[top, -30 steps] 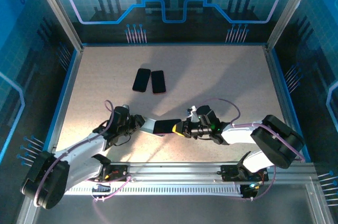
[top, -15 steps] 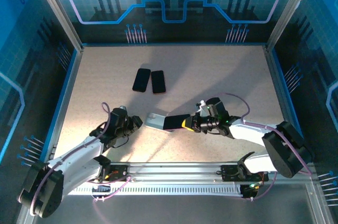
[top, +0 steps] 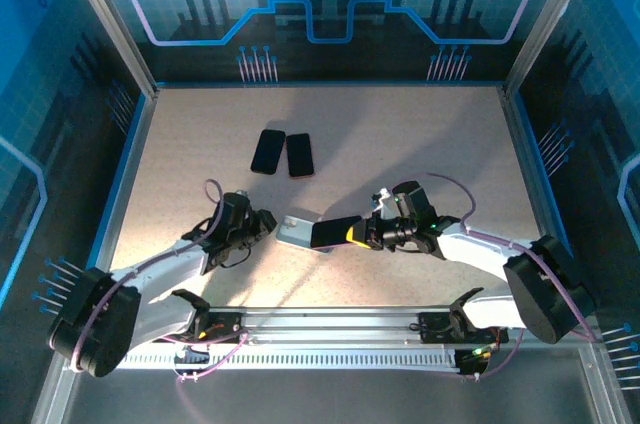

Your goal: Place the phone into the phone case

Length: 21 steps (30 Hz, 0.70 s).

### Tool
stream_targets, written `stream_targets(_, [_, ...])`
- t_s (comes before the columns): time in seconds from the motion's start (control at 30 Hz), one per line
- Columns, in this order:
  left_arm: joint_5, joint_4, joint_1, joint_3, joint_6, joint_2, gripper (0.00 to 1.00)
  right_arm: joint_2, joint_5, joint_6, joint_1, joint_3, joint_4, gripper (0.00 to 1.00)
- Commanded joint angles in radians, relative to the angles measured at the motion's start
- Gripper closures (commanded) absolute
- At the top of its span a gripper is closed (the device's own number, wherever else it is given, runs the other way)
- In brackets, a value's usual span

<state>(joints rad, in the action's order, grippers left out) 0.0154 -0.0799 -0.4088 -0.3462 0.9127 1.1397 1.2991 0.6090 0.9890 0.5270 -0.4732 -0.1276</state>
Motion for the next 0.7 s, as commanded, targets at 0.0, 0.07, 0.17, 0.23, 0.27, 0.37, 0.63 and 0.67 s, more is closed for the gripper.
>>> stream_targets(0.0, [0.006,-0.052,0.000,-0.032,-0.025,0.042,0.66,-0.038,0.040,0.017,-0.007,-0.035,-0.022,1.00])
stream_targets(0.07, [0.011,-0.068,-0.001,-0.036,-0.023,0.066,0.67,-0.042,0.035,0.030,-0.005,-0.035,-0.033,1.00])
stream_targets(0.17, [0.014,-0.095,-0.006,-0.036,-0.016,0.098,0.67,-0.032,0.031,0.059,0.002,-0.026,-0.076,1.00])
stream_targets(0.23, [0.014,-0.111,-0.010,-0.036,-0.015,0.115,0.67,-0.014,0.027,0.079,0.008,-0.019,-0.115,1.00])
stream_targets(0.27, [0.013,-0.120,-0.013,-0.037,-0.014,0.124,0.67,-0.006,0.023,0.090,0.012,-0.014,-0.136,1.00])
stream_targets(0.37, [0.014,-0.135,-0.017,-0.042,-0.011,0.150,0.67,0.031,0.011,0.127,0.028,0.000,-0.224,1.00])
stream_targets(0.63, [0.006,-0.163,-0.040,-0.054,-0.005,0.191,0.67,0.123,-0.009,0.181,0.067,0.004,-0.348,1.00])
stream_targets(0.67, [0.004,-0.166,-0.043,-0.054,-0.003,0.194,0.67,0.131,-0.011,0.183,0.073,0.004,-0.354,1.00])
